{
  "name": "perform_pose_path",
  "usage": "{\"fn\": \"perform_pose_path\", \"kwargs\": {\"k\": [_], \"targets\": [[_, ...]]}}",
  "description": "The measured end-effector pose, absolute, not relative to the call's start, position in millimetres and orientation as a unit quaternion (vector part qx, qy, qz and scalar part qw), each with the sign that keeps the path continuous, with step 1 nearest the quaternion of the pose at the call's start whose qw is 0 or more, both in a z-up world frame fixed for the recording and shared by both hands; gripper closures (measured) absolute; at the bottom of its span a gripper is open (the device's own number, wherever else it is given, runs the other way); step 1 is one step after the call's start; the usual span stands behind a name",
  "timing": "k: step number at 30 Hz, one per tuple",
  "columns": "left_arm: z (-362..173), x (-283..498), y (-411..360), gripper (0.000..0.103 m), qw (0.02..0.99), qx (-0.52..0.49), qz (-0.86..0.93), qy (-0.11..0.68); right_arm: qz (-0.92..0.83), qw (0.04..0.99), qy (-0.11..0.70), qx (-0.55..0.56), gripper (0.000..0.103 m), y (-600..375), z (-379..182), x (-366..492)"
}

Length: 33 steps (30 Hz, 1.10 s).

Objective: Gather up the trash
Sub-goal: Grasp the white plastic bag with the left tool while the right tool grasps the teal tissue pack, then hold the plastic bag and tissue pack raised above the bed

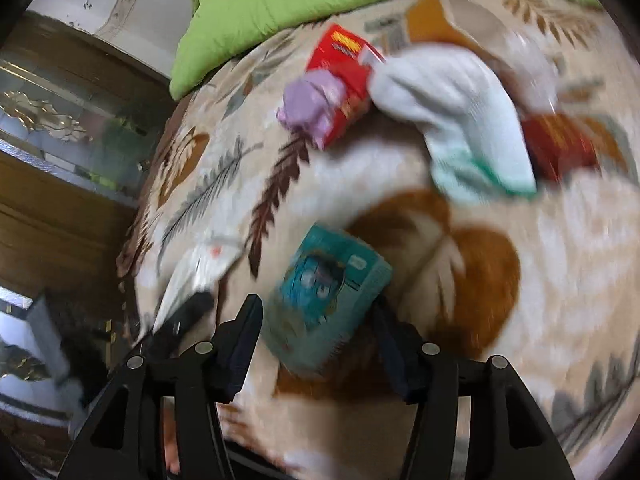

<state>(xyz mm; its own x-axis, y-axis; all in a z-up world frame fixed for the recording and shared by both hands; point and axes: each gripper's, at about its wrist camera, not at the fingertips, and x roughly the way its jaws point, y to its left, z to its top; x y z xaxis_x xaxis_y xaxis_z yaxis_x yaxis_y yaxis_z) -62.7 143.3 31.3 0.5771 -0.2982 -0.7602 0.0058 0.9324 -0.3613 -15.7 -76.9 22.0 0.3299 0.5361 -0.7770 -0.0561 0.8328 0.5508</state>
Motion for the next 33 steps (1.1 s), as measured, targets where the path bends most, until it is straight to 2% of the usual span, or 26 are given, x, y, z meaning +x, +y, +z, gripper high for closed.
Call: {"fn": "perform_pose_path", "kwargs": {"k": [5,11,12,13,14,16,18,28,33], "targets": [[29.1,-64.1,149.9,0.058,0.872,-0.169,-0.085,0.451,0.176,0.806,0.550,0.129,0.043,-35.2,24.1,7.2],[27.7,-65.4,152.1,0.058,0.873,-0.163,-0.090,0.450,0.176,0.827,0.534,0.018,0.043,-14.1,20.5,-13.3],[28.3,-65.9,151.3,0.058,0.874,-0.162,-0.091,0.450,0.176,0.828,0.532,0.011,0.043,-15.4,20.1,-15.2],[28.7,-66.2,150.4,0.058,0.874,-0.160,-0.092,0.449,0.176,0.829,0.530,0.002,0.052,-17.7,19.7,-18.1],[29.2,-66.3,148.8,0.058,0.875,-0.156,-0.093,0.449,0.174,0.832,0.527,-0.010,0.054,-20.4,20.3,-21.0],[32.7,-68.5,143.2,0.058,0.878,-0.145,-0.094,0.446,0.175,0.835,0.521,-0.013,0.065,-28.3,23.1,-26.9],[37.8,-72.2,137.2,0.058,0.882,-0.139,-0.099,0.438,0.170,0.842,0.512,-0.009,0.070,-39.9,28.0,-34.5],[55.5,-100.8,72.2,0.058,0.892,-0.098,-0.143,0.419,0.149,0.884,0.439,0.058,0.071,-122.5,61.6,-95.0],[55.9,-118.0,29.2,0.058,0.893,-0.066,-0.169,0.412,0.125,0.888,0.433,0.089,0.071,-158.7,54.7,-123.4]]}}
